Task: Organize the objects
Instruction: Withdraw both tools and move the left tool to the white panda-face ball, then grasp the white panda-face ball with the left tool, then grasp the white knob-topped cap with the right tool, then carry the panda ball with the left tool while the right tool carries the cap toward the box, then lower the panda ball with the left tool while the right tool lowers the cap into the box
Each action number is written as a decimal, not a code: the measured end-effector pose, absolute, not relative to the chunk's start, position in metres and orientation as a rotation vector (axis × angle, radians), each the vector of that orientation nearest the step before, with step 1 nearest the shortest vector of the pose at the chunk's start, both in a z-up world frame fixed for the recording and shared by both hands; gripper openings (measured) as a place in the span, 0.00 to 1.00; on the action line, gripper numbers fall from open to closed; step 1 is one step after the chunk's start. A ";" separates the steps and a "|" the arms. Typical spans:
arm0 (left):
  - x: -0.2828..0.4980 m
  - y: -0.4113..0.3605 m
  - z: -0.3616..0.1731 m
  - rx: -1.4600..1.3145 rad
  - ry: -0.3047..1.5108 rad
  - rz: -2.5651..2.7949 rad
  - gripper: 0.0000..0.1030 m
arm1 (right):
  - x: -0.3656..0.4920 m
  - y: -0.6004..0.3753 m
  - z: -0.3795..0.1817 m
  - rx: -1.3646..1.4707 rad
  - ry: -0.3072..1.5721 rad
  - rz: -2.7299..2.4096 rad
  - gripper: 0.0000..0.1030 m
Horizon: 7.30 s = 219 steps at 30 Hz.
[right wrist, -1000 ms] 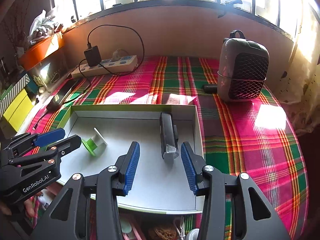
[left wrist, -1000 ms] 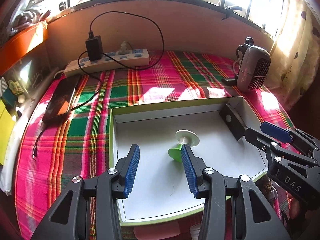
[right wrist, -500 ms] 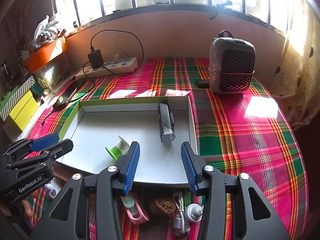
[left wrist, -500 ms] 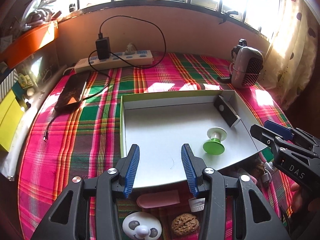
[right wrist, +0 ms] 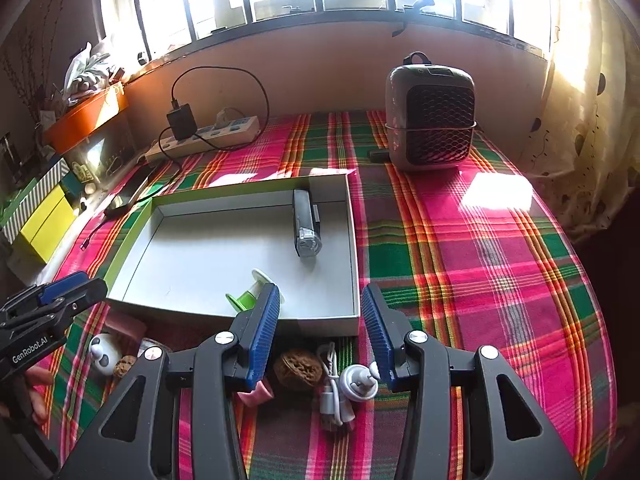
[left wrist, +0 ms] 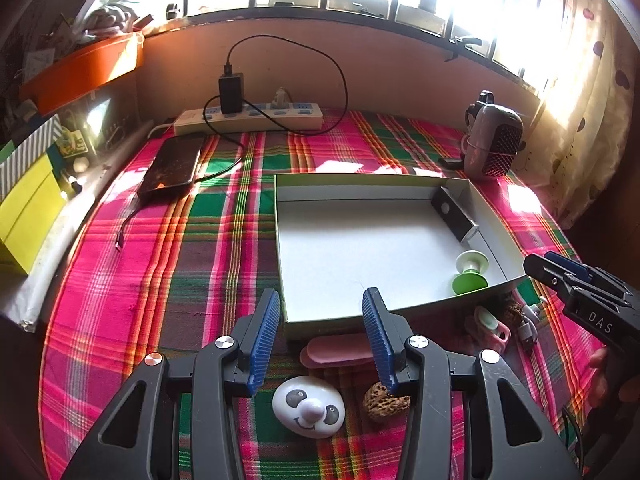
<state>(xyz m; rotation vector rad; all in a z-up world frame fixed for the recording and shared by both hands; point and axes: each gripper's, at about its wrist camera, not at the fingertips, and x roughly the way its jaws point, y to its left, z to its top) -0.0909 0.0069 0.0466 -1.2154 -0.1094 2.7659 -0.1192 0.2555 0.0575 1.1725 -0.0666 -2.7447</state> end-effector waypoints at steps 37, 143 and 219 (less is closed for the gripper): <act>-0.049 -0.016 0.007 -1.339 -0.259 2.645 0.41 | -0.076 0.282 0.026 1.269 -0.069 -2.722 0.52; -0.059 -0.015 0.013 -1.322 -0.243 2.741 0.29 | -0.095 0.290 0.017 1.329 0.001 -2.774 0.25; -0.210 0.031 0.019 -1.294 -0.051 2.625 0.29 | -0.245 0.176 0.030 1.292 0.090 -2.554 0.25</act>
